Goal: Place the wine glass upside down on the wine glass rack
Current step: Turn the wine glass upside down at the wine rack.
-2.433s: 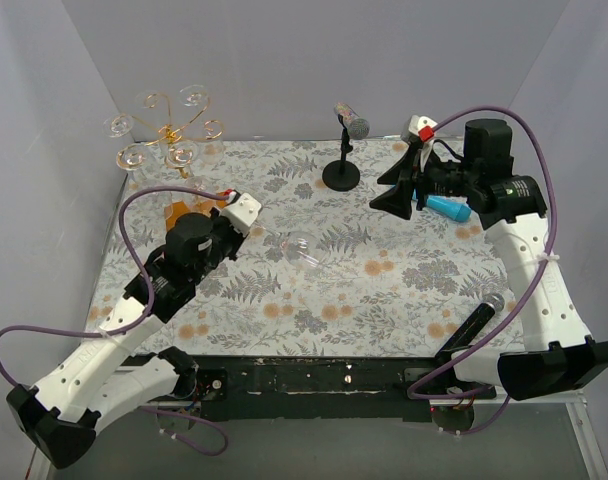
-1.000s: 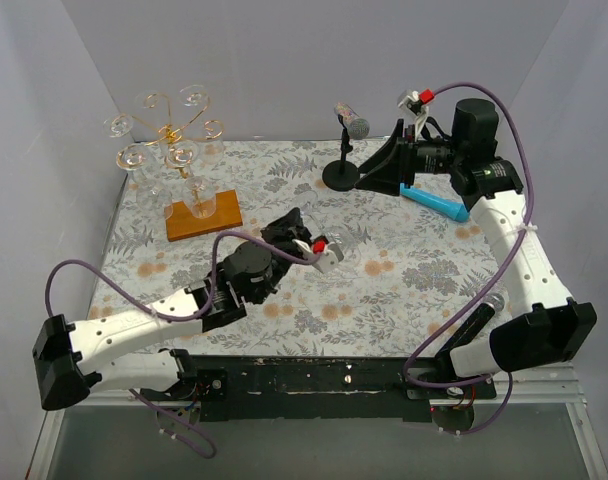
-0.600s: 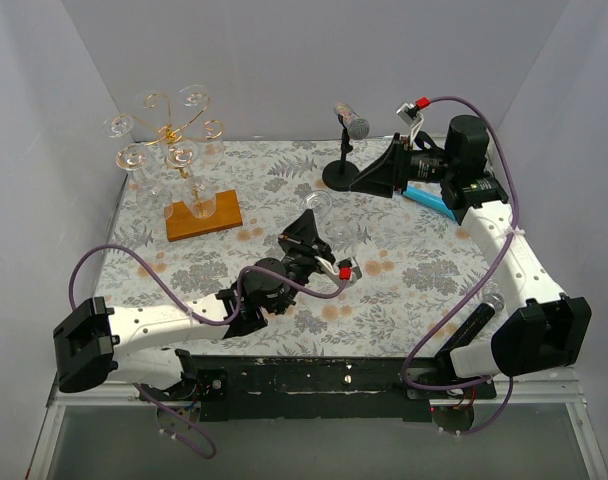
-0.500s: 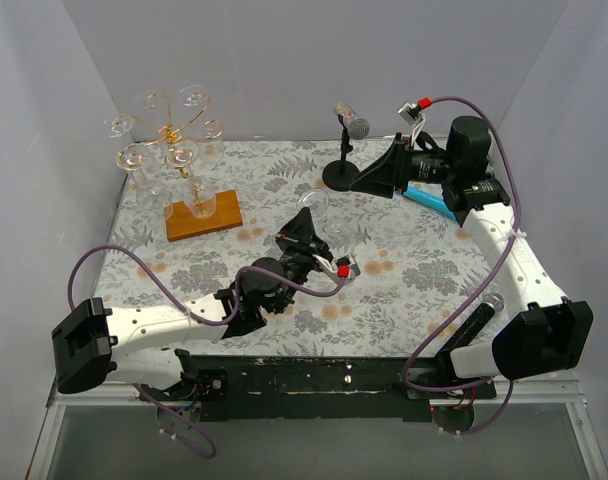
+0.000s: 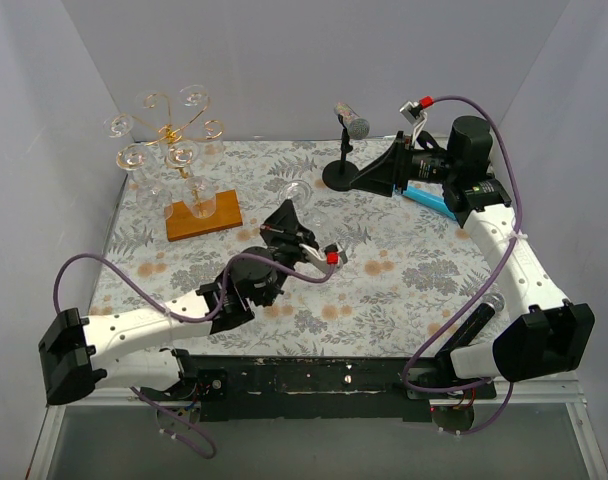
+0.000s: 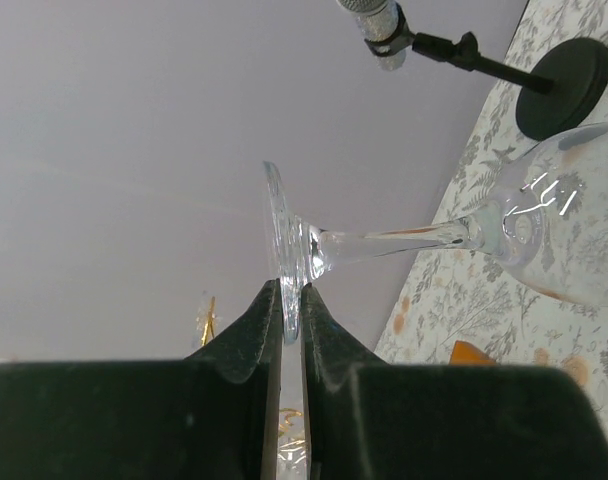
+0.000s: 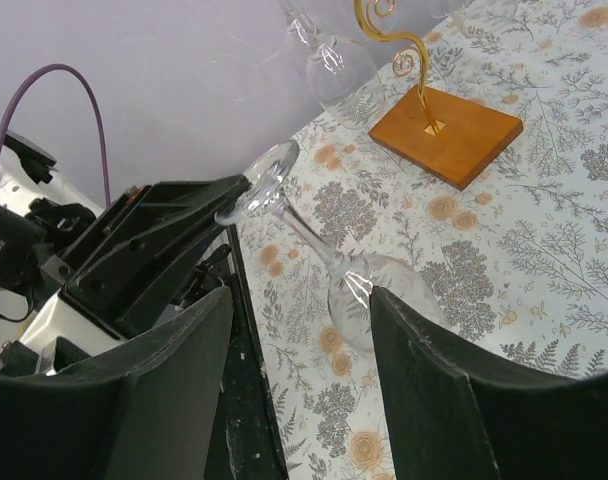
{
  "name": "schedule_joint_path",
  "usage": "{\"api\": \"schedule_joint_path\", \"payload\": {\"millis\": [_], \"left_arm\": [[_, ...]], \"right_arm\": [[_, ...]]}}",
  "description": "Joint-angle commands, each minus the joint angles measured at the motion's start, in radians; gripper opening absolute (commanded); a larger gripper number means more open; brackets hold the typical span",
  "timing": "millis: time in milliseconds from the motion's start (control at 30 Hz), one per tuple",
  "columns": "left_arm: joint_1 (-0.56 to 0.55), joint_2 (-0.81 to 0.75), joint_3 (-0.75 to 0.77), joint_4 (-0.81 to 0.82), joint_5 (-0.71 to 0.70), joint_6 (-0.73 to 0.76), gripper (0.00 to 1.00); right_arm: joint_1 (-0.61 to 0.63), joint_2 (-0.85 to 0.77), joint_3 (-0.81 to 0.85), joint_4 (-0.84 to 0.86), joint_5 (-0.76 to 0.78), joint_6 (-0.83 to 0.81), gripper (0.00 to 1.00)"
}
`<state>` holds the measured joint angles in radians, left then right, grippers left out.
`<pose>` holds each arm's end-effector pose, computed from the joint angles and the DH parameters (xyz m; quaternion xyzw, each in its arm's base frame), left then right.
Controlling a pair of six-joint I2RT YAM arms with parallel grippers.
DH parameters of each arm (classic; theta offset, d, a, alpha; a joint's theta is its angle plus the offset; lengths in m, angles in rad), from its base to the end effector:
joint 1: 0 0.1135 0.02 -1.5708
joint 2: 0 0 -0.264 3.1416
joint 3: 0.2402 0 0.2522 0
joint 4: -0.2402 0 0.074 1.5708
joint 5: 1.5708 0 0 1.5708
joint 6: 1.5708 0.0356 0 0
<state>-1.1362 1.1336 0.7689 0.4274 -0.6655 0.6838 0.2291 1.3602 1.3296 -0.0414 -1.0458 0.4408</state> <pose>0.1295 -0.2268 0.3277 0.3647 0.5851 0.0634 0.7215 0.2882 0.0988 0.4175 -0.2713 0.6667 0.5393 0.4372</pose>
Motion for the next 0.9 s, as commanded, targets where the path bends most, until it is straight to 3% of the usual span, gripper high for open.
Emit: {"api": "schedule_joint_path", "payload": {"millis": [0, 333, 467, 600, 867], "left_arm": [[0.087, -0.04, 0.142, -0.099, 0.026, -0.039, 0.0], [0.289, 0.032, 0.38, -0.305, 0.141, -0.064, 0.0], [0.392, 0.087, 0.483, -0.404, 0.194, -0.09, 0.0], [0.467, 0.133, 0.555, -0.421, 0.236, -0.098, 0.0], [0.605, 0.224, 0.69, -0.461, 0.302, -0.113, 0.0]], "right_arm": [[-0.01, -0.033, 0.0, 0.043, 0.0, -0.017, 0.65], [-0.04, -0.046, -0.062, 0.083, -0.055, -0.034, 0.65], [-0.059, -0.046, -0.111, 0.168, -0.173, -0.037, 0.65], [-0.082, -0.047, -0.176, 0.277, -0.276, -0.025, 0.65], [-0.089, -0.082, -0.296, 0.377, -0.339, -0.024, 0.65]]}}
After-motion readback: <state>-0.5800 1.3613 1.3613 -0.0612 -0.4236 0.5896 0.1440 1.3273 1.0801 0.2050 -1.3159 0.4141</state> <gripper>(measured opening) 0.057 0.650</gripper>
